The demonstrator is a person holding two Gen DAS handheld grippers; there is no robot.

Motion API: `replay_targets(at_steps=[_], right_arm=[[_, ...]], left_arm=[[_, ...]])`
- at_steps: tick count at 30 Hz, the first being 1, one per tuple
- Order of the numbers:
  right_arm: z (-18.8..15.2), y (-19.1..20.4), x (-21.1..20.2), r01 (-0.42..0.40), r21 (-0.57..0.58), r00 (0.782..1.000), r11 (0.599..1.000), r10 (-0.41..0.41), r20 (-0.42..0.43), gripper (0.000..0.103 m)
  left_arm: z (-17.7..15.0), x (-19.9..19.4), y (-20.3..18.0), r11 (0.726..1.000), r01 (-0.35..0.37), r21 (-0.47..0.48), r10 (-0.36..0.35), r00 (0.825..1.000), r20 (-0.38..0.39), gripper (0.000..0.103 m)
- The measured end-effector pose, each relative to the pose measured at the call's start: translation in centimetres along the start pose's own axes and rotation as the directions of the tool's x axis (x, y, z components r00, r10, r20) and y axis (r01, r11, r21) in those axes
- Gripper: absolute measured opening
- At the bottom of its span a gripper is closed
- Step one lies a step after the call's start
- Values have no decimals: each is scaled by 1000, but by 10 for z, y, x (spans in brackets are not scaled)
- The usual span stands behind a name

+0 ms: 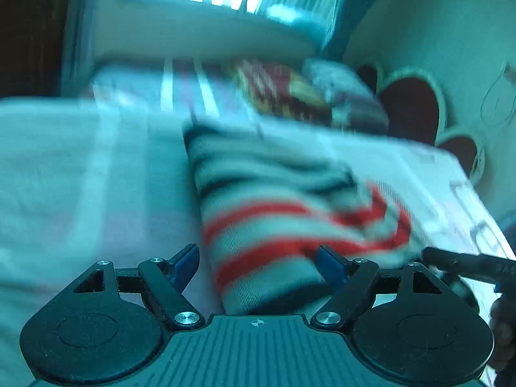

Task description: Fold small clothes

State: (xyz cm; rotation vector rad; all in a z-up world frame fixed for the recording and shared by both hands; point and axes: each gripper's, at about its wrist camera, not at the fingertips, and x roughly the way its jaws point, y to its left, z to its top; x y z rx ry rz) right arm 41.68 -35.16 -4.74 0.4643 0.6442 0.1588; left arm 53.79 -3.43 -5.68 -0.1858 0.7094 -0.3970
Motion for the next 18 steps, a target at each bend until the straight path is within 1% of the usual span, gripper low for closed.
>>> replay_targets(at_steps=[1, 2, 3, 4, 5, 6, 7, 8, 9, 10, 11, 12, 13, 15, 16, 17, 18], right_arm=[[7, 0, -1, 9, -20, 999, 1000, -8, 39, 33], [15, 0, 2, 9, -39, 998, 999, -7, 54, 29], [23, 4, 10, 0, -68, 999, 998, 4, 52, 24], [29, 13, 20, -8, -131, 999, 991, 14, 43, 23], [32, 26, 31, 2, -214, 999, 977, 5, 32, 23], [34, 39, 43, 18, -296, 1000, 955, -11, 24, 23], [35, 49, 56, 26, -355, 1000, 935, -23, 11, 23], [36, 55, 71, 35, -398, 998, 917, -50, -28, 22], [34, 58, 87, 69, -455, 989, 888, -120, -85, 17], [29, 57, 97, 124, -520, 980, 845, -187, -71, 17], [32, 50, 98, 126, -512, 980, 850, -185, -67, 17], [38, 41, 97, 98, -446, 983, 890, -155, -93, 17], [41, 36, 97, 86, -422, 984, 902, -142, -103, 17], [41, 39, 91, 98, -437, 984, 894, -153, -92, 18], [41, 44, 83, 103, -441, 985, 891, -153, -80, 18], [40, 50, 69, 95, -449, 989, 888, -136, -58, 21], [36, 55, 53, 80, -460, 993, 884, -111, -40, 23]], left_arm=[[7, -3, 3, 1000, 0, 0, 0, 1000, 28, 80], [14, -3, 6, 1000, -1, -6, 1, 999, 47, 80], [21, -1, 7, 1000, -1, -2, 2, 999, 52, 80], [27, 5, 6, 1000, -4, 21, 3, 999, 42, 80], [33, 12, 2, 998, -18, 67, 16, 1000, 26, 80], [37, 23, -3, 991, -54, 122, 55, 998, -5, 80], [39, 35, -4, 983, -93, 160, 102, 994, -46, 80], [40, 44, -3, 980, -106, 170, 120, 990, -71, 80], [38, 51, -2, 978, -108, 181, 127, 987, -97, 80], [34, 57, -1, 972, -118, 205, 142, 984, -107, 80], [30, 58, 2, 974, -113, 199, 134, 986, -99, 83], [30, 58, 7, 982, -107, 158, 124, 987, -102, 85], [30, 56, 11, 988, -96, 122, 109, 988, -108, 85], [30, 42, 9, 991, -96, 92, 105, 990, -95, 84], [29, 28, 7, 995, -66, 79, 71, 995, -69, 84], [25, 13, 7, 997, -28, 67, 31, 998, -47, 84], [20, -1, 5, 998, -14, 61, 16, 999, -34, 84]])
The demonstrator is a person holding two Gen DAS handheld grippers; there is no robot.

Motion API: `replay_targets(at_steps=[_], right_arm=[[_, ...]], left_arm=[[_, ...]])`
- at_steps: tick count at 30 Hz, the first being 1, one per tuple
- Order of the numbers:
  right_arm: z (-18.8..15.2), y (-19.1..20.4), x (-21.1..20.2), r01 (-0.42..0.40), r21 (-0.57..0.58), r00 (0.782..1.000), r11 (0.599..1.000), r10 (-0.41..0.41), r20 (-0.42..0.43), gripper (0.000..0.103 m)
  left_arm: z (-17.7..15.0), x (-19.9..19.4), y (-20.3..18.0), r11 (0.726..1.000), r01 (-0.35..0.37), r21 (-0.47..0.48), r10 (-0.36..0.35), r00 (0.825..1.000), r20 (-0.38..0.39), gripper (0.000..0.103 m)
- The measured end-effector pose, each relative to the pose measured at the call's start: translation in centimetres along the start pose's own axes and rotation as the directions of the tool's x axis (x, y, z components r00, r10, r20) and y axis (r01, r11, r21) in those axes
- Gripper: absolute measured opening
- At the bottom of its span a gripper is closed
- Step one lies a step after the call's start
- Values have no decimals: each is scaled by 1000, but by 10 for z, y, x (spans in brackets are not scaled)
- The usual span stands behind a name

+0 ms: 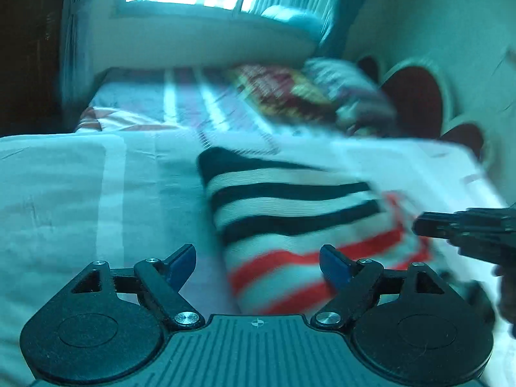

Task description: Fold small clothes

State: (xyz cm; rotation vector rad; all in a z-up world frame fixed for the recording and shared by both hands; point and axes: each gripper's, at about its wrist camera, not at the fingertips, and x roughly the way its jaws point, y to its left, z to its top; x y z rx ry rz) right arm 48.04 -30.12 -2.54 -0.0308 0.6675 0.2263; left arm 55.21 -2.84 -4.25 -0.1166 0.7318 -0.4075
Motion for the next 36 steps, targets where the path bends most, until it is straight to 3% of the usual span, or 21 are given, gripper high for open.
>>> replay_targets(at_steps=[3, 5, 7, 8, 9, 11, 13, 14, 15, 20, 22, 25, 30, 32, 36], right_arm=[[-15, 21, -37, -43, -69, 999, 997, 45, 27, 24], [-27, 30, -46, -91, -98, 996, 991, 91, -2, 22], [-48, 33, -32, -11, -179, 997, 984, -2, -74, 18], [-57, 29, -30, 4, -191, 999, 982, -12, -42, 18], [-59, 24, -31, 3, -163, 999, 987, -8, -31, 18], [-53, 25, -33, 4, -146, 999, 989, -11, -46, 18], [-50, 23, -39, 7, -126, 999, 992, -13, -44, 18], [-49, 21, -45, 14, -105, 999, 994, -18, -37, 24], [-49, 19, -56, 30, -90, 999, 995, -32, -17, 30], [-57, 26, -92, -14, -80, 999, 997, 17, 35, 31], [-61, 31, -86, -12, -93, 1000, 996, 13, 12, 30], [-76, 33, -65, 32, -164, 994, 986, -49, -97, 28], [-87, 21, -62, 9, -88, 996, 996, -17, -85, 29], [-90, 19, -61, 7, -94, 997, 996, -14, -82, 31], [-92, 2, -59, -22, 14, 996, 1000, 24, -91, 40]], left_arm=[[-26, -25, -6, 999, 22, 29, -22, 1000, -11, 84], [-41, -32, -2, 1000, 30, -7, -30, 999, -10, 84], [-51, -27, 1, 1000, -2, -10, 2, 1000, -26, 85], [-54, -24, 2, 1000, -3, -17, 3, 1000, -25, 88], [-57, -22, 0, 1000, -23, 12, 24, 1000, -13, 96], [-56, -20, 3, 999, -31, 5, 31, 999, -9, 98], [-55, -29, 3, 1000, -29, -2, 29, 1000, -1, 93], [-54, -38, 3, 1000, -18, -14, 19, 1000, 9, 85], [-55, -48, 2, 999, -2, -36, 3, 1000, 16, 83], [-70, -60, -16, 1000, 18, -16, -18, 1000, -11, 83], [-74, -53, -20, 1000, -1, -20, 0, 999, -35, 83], [-86, -47, -24, 1000, -20, 14, 21, 997, -70, 84], [-98, -45, -13, 999, -9, -31, 7, 998, -69, 90], [-99, -45, -14, 1000, -18, -12, 17, 998, -67, 90], [-100, -47, -16, 999, -34, 15, 35, 997, -70, 90]])
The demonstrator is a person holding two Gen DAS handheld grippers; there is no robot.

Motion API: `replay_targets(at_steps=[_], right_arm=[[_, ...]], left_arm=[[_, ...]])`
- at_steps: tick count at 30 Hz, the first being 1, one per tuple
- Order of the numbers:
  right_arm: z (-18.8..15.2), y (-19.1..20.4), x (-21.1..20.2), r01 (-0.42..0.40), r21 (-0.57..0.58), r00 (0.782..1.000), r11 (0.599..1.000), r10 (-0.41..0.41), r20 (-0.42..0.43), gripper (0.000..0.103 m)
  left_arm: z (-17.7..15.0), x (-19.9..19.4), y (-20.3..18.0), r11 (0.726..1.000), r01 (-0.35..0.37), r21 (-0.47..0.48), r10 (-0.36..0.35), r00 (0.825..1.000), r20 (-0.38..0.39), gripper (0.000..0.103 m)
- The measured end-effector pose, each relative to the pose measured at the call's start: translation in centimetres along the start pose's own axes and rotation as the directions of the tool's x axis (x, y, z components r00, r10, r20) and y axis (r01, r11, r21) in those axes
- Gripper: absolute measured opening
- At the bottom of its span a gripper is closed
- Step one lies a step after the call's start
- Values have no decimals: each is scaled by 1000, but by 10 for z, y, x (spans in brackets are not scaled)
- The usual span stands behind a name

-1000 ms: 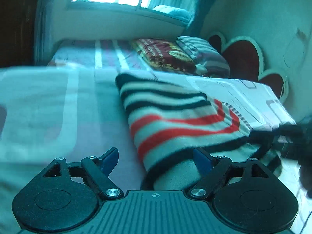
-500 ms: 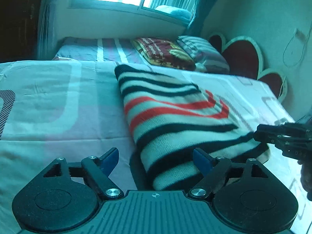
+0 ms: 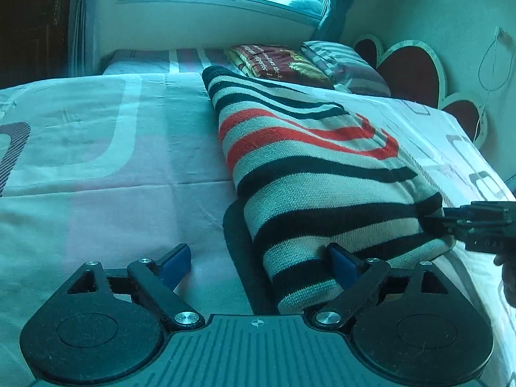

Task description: Fold small clothes

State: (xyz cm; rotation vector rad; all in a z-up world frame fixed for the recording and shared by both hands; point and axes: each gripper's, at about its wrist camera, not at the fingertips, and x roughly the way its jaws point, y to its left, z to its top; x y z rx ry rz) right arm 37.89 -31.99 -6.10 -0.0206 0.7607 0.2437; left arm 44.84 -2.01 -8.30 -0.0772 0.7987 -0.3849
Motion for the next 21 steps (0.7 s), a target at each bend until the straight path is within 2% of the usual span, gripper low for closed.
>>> replay_targets(at_steps=[2, 8, 10, 12, 15, 18, 21], right_arm=[[0, -1, 2, 9, 39, 1000, 999, -9, -3, 44], [-3, -5, 2, -3, 109, 1000, 994, 3, -6, 45], [-3, -9, 3, -4, 132, 1000, 991, 6, -13, 50], [-3, -13, 3, -11, 167, 1000, 986, 15, -20, 54], [0, -22, -5, -39, 251, 998, 967, 49, -35, 54], [6, -33, -28, -99, 343, 995, 934, 83, 63, 48], [18, -44, -22, -120, 394, 992, 911, 95, 83, 49]], left_arm=[[0, 1, 0, 1000, -10, 5, 10, 1000, -1, 92], [2, 1, -3, 999, -38, 30, 38, 999, -6, 95], [4, 1, -5, 998, -50, 39, 50, 999, -10, 97], [7, -3, -5, 998, -46, 41, 46, 999, -11, 97], [10, -16, 1, 999, -33, 34, 33, 999, 11, 97], [18, -25, 14, 1000, 10, -23, -9, 999, 42, 97], [31, -18, 29, 988, 78, -132, -71, 996, 58, 97]])
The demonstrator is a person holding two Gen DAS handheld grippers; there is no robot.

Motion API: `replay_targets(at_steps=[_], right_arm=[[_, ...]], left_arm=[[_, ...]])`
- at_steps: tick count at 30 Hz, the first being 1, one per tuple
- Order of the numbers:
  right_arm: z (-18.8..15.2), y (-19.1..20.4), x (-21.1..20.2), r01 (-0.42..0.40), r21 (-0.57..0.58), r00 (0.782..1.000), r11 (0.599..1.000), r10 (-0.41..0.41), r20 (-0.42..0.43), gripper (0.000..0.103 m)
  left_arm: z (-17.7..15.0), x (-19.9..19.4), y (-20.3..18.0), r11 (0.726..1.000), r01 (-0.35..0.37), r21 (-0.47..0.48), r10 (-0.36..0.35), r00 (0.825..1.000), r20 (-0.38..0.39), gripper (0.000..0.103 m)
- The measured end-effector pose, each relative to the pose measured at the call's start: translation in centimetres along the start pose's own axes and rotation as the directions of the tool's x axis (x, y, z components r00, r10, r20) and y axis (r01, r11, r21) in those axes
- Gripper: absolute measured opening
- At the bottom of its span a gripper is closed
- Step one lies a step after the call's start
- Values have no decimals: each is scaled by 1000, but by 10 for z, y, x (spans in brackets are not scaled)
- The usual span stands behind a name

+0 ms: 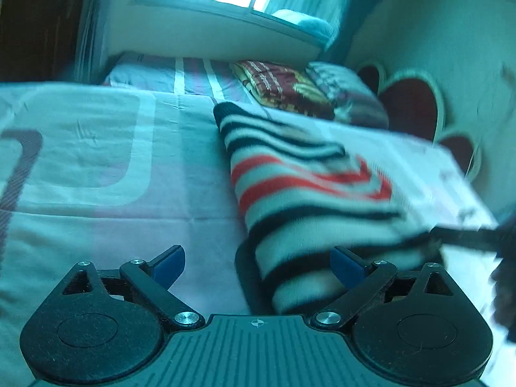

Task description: Fold small clothes

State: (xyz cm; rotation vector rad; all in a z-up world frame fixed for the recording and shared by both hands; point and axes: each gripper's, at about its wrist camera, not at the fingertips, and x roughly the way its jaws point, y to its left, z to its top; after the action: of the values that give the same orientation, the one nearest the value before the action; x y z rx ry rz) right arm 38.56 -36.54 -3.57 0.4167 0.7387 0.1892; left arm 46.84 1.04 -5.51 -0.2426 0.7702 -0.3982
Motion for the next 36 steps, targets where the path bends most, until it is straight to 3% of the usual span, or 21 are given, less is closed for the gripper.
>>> replay_targets(at_steps=[4, 8, 11, 13, 15, 16, 19, 22, 26, 29, 32, 36], right_arm=[[16, -6, 23, -44, 65, 999, 997, 44, -11, 43], [17, -2, 49, -8, -7, 997, 1000, 8, -72, 38], [14, -8, 61, 36, -57, 996, 998, -40, -78, 53], [16, -3, 60, 46, -80, 995, 996, -53, -88, 53], [21, 0, 49, 9, -51, 997, 999, -13, -81, 38], [22, -2, 41, -28, -14, 998, 999, 27, -65, 38], [25, -14, 31, -125, 91, 990, 988, 131, -58, 45], [24, -22, 39, -132, 126, 986, 983, 143, -83, 46], [20, -33, 47, -132, 187, 984, 973, 151, -94, 53], [21, -30, 37, -172, 171, 984, 970, 179, -23, 53], [30, -21, 37, -155, 120, 988, 981, 151, 35, 48], [37, -9, 56, -126, 46, 992, 991, 126, 12, 44]], left_arm=[[12, 27, 3, 996, 64, -66, -66, 997, -41, 96], [14, 48, 1, 999, 13, -36, -16, 997, -78, 97], [18, 53, -7, 999, -27, 24, 29, 996, -85, 100], [23, 51, -11, 999, -32, 41, 36, 995, -91, 100], [27, 42, -14, 998, -21, 58, 25, 997, -77, 99], [28, 38, -14, 998, -4, 59, 8, 997, -74, 99], [28, 35, -5, 996, 89, -8, -89, 992, -94, 99], [26, 40, 2, 988, 138, -70, -145, 983, -113, 99], [21, 51, 16, 968, 173, -184, -200, 970, -137, 79], [22, 53, 20, 962, 175, -209, -201, 974, -108, 79], [27, 66, 25, 954, 158, -255, -189, 977, -103, 79], [31, 84, 22, 963, 121, -242, -153, 981, -117, 79]])
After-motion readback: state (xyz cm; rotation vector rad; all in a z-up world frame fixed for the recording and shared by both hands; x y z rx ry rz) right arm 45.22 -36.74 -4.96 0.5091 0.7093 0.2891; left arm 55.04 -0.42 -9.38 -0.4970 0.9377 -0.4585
